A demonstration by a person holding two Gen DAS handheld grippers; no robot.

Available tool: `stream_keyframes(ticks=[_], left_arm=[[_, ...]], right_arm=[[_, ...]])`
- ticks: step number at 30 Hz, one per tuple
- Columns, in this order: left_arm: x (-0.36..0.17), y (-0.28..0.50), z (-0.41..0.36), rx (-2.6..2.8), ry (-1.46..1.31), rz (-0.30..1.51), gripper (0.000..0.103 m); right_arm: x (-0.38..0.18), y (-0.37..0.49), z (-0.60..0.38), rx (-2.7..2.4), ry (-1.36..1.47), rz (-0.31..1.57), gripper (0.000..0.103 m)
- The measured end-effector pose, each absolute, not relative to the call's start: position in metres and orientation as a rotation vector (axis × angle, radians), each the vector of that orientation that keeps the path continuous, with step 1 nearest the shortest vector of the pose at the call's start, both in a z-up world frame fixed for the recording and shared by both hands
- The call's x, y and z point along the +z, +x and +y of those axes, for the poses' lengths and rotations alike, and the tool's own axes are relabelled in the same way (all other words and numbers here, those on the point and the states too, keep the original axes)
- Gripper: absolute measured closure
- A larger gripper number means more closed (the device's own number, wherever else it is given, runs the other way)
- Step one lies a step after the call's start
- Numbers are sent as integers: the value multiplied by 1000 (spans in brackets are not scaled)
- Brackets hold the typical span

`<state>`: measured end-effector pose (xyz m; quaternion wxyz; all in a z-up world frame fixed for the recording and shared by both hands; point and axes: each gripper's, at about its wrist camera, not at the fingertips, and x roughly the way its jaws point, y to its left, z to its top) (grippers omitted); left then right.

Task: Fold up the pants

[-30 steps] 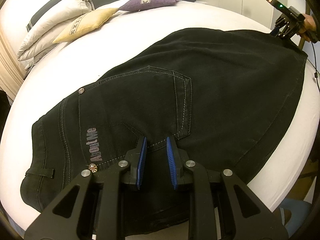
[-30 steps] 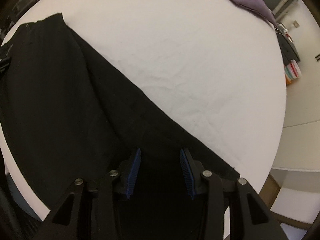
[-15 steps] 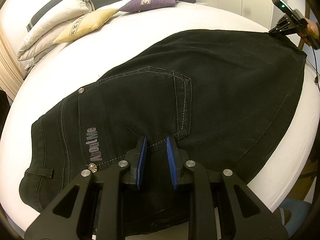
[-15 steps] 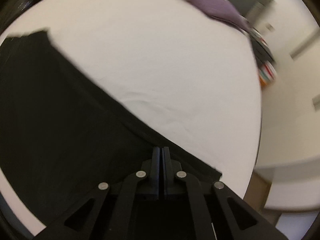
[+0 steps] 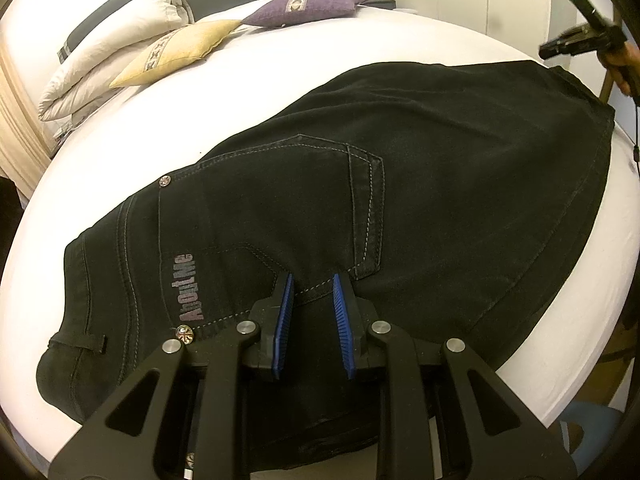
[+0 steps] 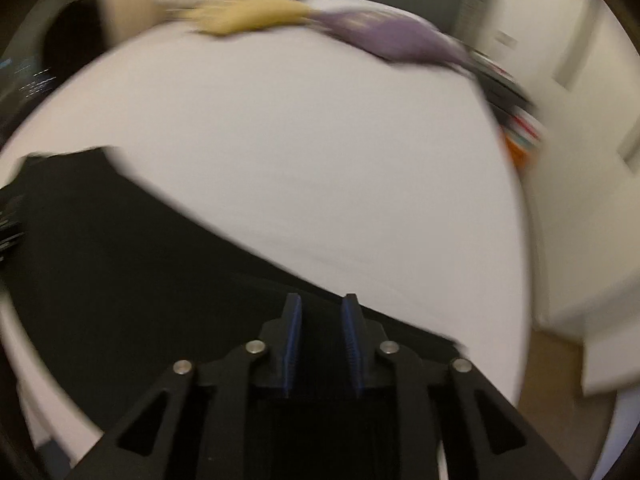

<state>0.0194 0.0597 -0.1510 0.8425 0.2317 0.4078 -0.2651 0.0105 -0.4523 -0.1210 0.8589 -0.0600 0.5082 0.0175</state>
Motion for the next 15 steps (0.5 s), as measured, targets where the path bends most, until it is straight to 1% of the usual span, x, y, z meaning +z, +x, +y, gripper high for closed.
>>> stream_keyframes(ticks=[1, 3, 4, 6, 8, 10, 12, 13, 15], left_arm=[[-151, 19, 59, -557, 489, 861, 83], [-150, 18, 60, -555, 490, 861, 83], [-150, 18, 60, -555, 491, 863, 83], [-150, 18, 60, -558, 493, 863, 83], [-149, 18, 61, -560, 489, 863, 83], [-149, 18, 62, -560, 484, 860, 83], [-148, 17, 64, -561, 479, 855, 83], [-148, 17, 65, -562, 477, 851, 83], [-149, 15, 68, -565, 468, 843, 83]], right_arm=[[-115, 17, -429, 85, -139, 1046, 79], [-114, 24, -412, 157, -100, 1035, 79], [-121, 27, -401, 202, -76, 1047, 79], [-143, 36, -373, 276, -132, 1119, 80], [-172, 46, -368, 232, -175, 1187, 80], [-183, 50, -381, 210, -65, 1181, 81], [-182, 51, -408, 124, 38, 1128, 96], [-183, 50, -419, 61, 32, 1115, 100], [-184, 47, -445, -68, 51, 1118, 100]])
